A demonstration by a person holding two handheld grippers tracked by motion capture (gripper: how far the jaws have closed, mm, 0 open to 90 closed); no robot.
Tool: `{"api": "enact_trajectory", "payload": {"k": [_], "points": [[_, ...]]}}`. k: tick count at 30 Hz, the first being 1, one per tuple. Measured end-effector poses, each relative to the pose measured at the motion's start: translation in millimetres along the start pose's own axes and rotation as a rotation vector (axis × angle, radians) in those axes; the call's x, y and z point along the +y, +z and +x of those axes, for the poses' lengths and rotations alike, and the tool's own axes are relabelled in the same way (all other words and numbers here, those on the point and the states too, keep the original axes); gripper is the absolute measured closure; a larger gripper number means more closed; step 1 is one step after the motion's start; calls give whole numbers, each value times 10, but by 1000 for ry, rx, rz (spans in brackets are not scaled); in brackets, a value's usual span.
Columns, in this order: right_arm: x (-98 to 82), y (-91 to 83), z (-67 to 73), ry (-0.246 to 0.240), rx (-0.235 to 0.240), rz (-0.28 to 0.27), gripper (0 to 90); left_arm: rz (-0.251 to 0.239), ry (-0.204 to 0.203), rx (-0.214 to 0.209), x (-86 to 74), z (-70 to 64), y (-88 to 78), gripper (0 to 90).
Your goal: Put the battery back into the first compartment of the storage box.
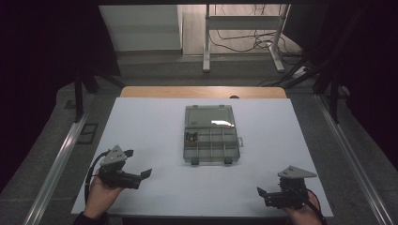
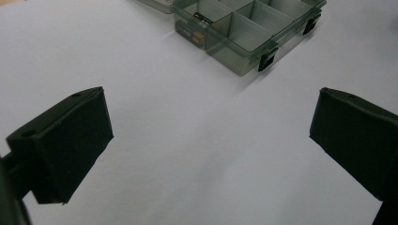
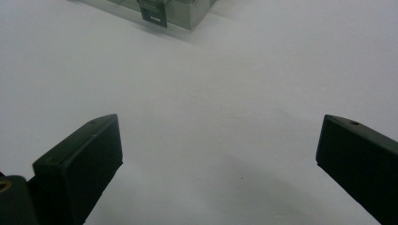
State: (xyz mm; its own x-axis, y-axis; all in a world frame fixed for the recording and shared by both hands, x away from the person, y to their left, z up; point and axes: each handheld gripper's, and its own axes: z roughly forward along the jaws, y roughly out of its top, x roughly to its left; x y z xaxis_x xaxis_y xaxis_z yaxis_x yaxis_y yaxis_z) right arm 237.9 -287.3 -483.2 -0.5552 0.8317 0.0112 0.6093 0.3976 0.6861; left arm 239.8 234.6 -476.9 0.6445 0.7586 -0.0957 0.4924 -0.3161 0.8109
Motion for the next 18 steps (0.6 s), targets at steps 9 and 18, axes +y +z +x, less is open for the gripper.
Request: {"api": "enact_trajectory", "payload": {"k": [9, 18], "points": [[0, 1, 1, -1, -2, 0, 8, -1, -15, 23, -110, 0, -120, 1], [0, 2, 1, -1, -1, 1, 8, -8, -36, 59, -237, 25, -271, 1]]}}
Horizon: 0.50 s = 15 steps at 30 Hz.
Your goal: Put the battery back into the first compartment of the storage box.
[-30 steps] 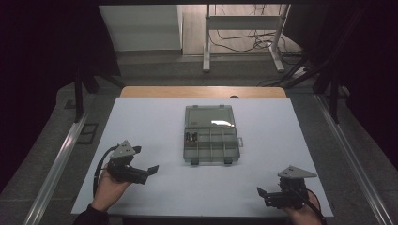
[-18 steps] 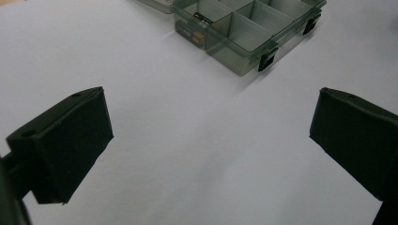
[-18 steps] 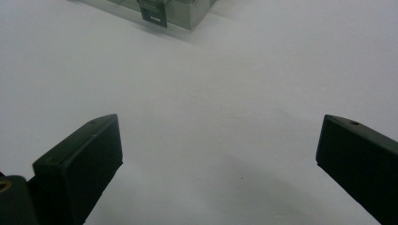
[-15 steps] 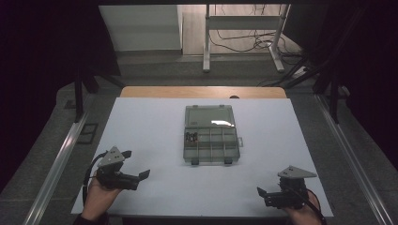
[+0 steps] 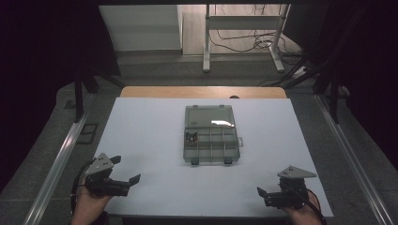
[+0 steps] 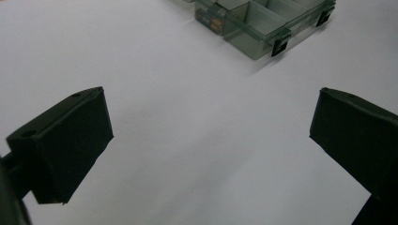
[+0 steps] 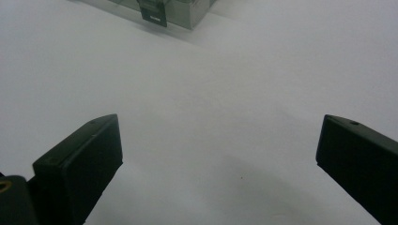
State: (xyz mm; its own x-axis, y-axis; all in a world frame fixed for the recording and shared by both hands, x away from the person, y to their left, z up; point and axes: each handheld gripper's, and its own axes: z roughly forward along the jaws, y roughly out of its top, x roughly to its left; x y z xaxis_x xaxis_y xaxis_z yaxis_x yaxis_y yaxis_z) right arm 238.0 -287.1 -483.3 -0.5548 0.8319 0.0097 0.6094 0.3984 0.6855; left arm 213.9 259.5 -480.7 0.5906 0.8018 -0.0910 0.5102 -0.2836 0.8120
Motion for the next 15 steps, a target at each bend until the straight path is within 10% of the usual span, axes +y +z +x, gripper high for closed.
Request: {"api": "enact_trajectory", "payload": {"k": [15], "points": [[1, 3, 1, -3, -3, 2, 8, -10, -27, 39, -217, 7, -199, 0]]}}
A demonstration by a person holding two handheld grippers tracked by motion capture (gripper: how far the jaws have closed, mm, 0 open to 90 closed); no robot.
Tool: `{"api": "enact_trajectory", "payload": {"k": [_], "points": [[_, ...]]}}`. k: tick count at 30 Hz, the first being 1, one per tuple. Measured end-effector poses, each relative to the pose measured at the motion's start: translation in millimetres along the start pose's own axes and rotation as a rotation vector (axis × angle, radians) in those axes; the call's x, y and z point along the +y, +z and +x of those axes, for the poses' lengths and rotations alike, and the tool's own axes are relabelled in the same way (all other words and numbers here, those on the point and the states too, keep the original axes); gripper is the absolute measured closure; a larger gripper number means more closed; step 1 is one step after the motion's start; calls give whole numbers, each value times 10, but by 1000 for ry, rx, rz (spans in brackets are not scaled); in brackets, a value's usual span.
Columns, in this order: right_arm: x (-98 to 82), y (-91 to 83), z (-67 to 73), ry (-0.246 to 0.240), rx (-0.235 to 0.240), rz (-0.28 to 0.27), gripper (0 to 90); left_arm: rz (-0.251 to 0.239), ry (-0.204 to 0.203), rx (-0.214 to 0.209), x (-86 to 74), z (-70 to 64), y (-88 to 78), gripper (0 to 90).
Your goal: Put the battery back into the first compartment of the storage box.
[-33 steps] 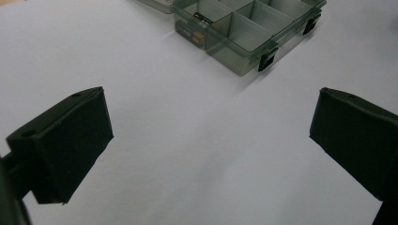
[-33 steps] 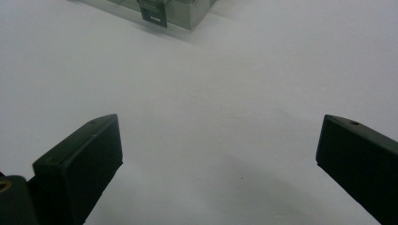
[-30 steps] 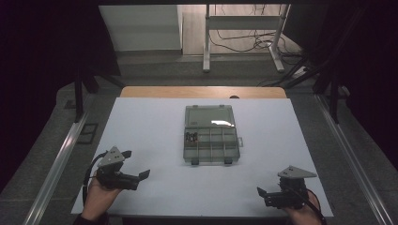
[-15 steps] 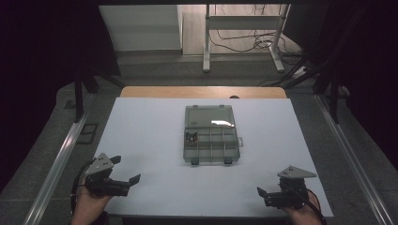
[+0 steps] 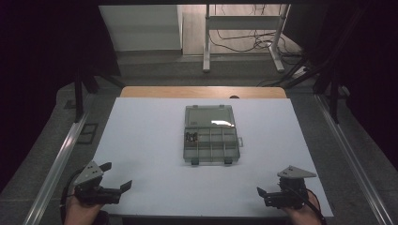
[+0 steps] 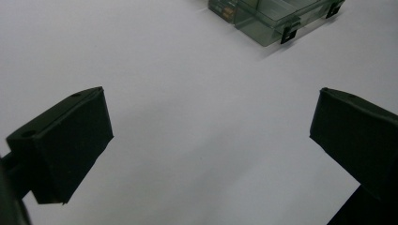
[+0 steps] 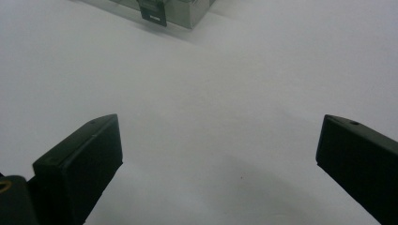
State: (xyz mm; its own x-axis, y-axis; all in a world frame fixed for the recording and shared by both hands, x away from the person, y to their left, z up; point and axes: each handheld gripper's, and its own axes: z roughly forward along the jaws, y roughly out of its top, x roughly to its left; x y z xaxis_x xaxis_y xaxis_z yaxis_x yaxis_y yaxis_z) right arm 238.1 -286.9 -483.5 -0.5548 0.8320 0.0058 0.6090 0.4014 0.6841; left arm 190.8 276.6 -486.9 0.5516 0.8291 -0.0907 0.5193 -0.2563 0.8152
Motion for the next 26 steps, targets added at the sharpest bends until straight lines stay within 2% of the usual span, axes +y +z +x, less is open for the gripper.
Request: {"api": "enact_trajectory", "payload": {"k": [8, 16, 26], "points": [[0, 1, 1, 0, -1, 1, 8, -13, -17, 19, -100, 8, -81, 0], [1, -1, 2, 3, -2, -1, 8, -3, -3, 65, -188, -13, -145, 0], [2, 5, 4, -3, -7, 3, 7, 6, 4, 78, -202, -28, -153, 0]]}}
